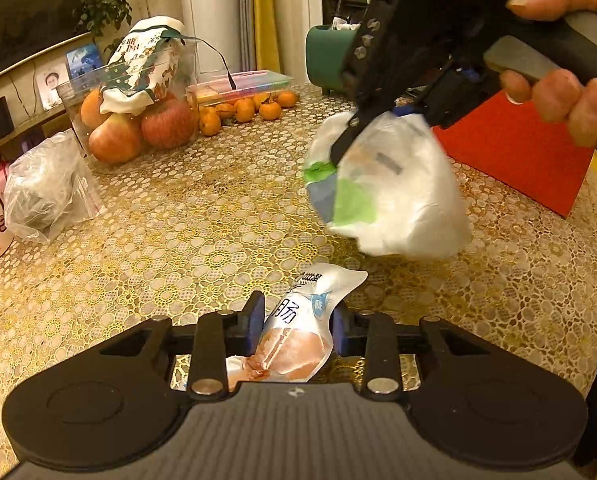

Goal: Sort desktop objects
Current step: 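Grasp the chicken-sausage packet with the left tool while the right tool carries the wipes toward the box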

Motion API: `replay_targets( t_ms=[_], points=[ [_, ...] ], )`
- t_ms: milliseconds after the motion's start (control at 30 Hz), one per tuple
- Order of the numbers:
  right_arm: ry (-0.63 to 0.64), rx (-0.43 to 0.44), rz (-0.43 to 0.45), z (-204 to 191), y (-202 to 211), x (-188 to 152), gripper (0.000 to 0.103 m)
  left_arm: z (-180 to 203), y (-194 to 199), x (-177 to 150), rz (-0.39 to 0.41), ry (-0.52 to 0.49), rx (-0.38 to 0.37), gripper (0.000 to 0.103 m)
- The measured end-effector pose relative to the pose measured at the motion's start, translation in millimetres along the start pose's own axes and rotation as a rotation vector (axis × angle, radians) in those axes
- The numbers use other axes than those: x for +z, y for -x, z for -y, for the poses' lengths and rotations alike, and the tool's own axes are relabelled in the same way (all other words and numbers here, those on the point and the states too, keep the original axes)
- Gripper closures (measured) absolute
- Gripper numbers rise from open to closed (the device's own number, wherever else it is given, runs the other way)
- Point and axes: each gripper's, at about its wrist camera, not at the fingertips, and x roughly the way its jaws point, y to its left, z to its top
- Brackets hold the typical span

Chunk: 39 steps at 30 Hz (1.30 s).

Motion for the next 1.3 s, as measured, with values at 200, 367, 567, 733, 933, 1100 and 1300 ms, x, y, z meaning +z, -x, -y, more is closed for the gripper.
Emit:
replay_targets(
  t_ms=[200,367,567,733,933,1100,1300],
  points=[
    [0.011,0.008,0.015,17,21,-5,0.09,6,6,5,0.006,0.025,0.02,0.076],
    [0.017,0.019,0.019,35,39,-13,0.09,13,11,10,-0.002,0.027,0.028,0.079],
    [0.026,0.03,0.02,57,61,-29,0.09,29,18,20,-0.011,0.046,0.015,0.082],
    [0.034,0.047,0.028,70,81,-38,0.09,42,24,30,-0.016,0.075,0.0,0.083],
    [0.04,0.073,0.062,87,112,-42,0.09,55,34,40,-0.012,0.14,-0.038,0.083],
    [0.028,0.079,0.091,107,136,-42,0.09,74,43,51,-0.007,0.153,-0.066,0.083],
    [0.025,0.065,0.123,131,163,-44,0.09,107,54,74,0.013,0.119,-0.11,0.083]
  ],
)
